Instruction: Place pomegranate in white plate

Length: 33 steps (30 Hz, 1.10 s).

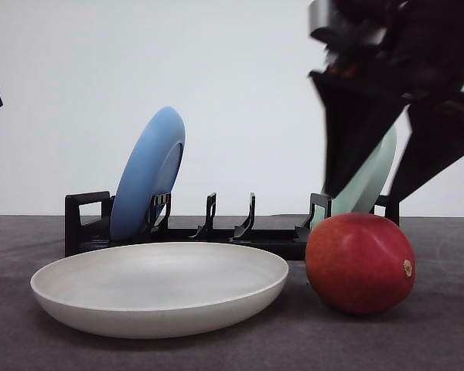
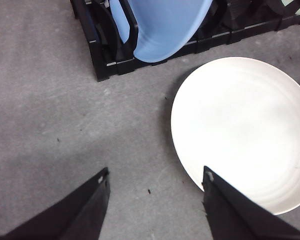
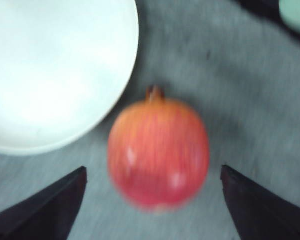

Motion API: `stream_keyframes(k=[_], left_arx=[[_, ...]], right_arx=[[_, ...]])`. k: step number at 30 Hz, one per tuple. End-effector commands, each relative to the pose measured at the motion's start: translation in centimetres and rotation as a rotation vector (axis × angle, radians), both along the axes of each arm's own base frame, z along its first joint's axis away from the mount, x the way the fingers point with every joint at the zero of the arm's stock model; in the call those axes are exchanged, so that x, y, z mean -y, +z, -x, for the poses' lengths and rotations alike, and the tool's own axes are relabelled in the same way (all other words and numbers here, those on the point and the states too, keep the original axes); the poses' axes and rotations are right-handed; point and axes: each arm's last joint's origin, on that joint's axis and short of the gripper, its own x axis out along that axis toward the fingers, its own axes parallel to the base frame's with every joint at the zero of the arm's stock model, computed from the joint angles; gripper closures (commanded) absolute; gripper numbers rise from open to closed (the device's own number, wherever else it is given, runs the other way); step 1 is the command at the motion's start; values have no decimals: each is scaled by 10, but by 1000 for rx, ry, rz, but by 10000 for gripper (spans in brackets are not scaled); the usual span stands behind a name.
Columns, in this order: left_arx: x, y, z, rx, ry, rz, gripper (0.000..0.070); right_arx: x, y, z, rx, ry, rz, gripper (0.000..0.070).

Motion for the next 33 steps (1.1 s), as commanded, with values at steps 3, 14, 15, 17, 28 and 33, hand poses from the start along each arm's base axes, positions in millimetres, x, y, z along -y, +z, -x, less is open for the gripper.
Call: stream_keyframes(k=[3, 14, 15, 17, 28, 33], left_arx=[[1, 5, -2, 23, -6, 3, 351], [1, 5, -3, 19, -5, 4, 352], [1, 5, -3, 18, -3, 5, 352], [1, 5, -3, 13, 7, 14, 352], [1, 5, -3, 10, 12, 17, 352], [1, 5, -3, 9, 13, 19, 352]], right_arx=[[-11, -10, -10, 21, 61, 27, 39], [-22, -42, -25, -62, 63, 84, 27], [-22, -44, -25, -73, 57, 90, 34], [-22, -47, -25, -89, 48, 96, 51], [-19, -35, -27, -134, 54, 139, 210], [-27, -5, -32, -132, 152, 119, 210]])
